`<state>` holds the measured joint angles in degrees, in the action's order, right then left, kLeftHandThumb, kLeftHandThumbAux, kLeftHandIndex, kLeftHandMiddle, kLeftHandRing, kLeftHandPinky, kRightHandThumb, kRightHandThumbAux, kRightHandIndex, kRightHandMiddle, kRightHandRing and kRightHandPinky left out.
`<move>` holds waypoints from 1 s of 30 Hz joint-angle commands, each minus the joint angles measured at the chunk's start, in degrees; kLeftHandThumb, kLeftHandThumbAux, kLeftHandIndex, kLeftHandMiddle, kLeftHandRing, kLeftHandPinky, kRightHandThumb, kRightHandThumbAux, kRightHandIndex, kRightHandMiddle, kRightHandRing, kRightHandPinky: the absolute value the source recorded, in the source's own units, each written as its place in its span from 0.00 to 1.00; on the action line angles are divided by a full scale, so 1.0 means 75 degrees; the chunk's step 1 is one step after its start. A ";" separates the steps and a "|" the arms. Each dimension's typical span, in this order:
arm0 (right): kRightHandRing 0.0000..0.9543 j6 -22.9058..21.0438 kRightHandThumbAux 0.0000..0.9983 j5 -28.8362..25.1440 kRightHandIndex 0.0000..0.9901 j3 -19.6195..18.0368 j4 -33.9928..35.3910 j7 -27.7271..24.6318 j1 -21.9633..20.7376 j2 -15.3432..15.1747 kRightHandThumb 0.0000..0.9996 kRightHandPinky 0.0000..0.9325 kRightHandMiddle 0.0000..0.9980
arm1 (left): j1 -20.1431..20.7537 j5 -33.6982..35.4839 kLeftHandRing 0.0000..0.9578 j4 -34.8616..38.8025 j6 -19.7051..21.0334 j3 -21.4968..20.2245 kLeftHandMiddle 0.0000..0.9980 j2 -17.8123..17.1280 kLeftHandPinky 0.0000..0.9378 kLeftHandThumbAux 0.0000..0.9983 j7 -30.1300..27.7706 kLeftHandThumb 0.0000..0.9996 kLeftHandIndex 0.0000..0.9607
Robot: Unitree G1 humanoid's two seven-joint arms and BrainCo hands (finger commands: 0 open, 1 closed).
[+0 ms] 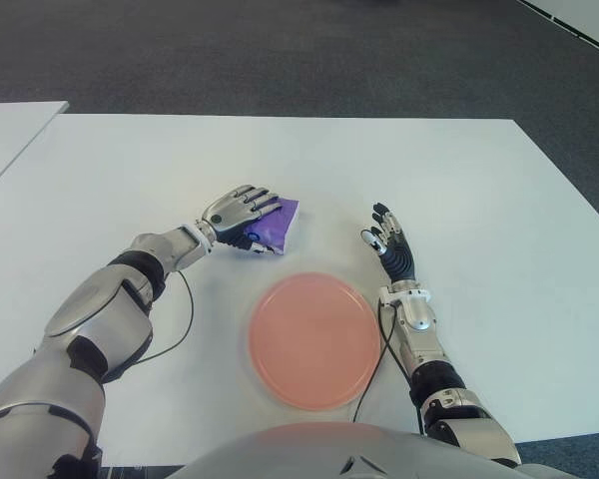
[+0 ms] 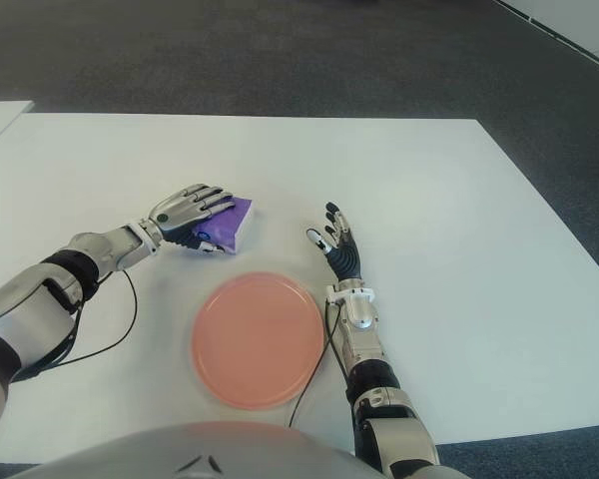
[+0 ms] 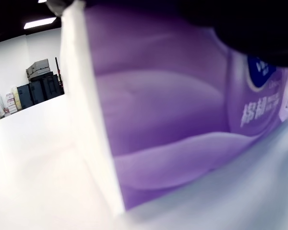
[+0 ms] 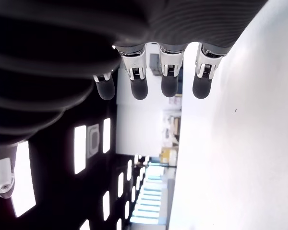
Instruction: Put the tissue paper into the plate.
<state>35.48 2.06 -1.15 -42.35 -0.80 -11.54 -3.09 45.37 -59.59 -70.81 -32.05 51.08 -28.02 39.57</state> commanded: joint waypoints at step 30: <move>0.00 -0.0589 0.47 -0.0055 0.00 0.0019 0.0225 -0.0311 0.0839 0.0032 0.00 0.00 0.00 | -0.0727 -0.1465 0.46 -0.0997 0.3231 0.1994 0.39 0.0739 0.56 0.67 0.4126 1.00 0.63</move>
<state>34.09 1.87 -1.14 -38.42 -2.74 -8.95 -3.16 43.65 -67.52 -75.98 -7.89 63.73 -23.90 72.52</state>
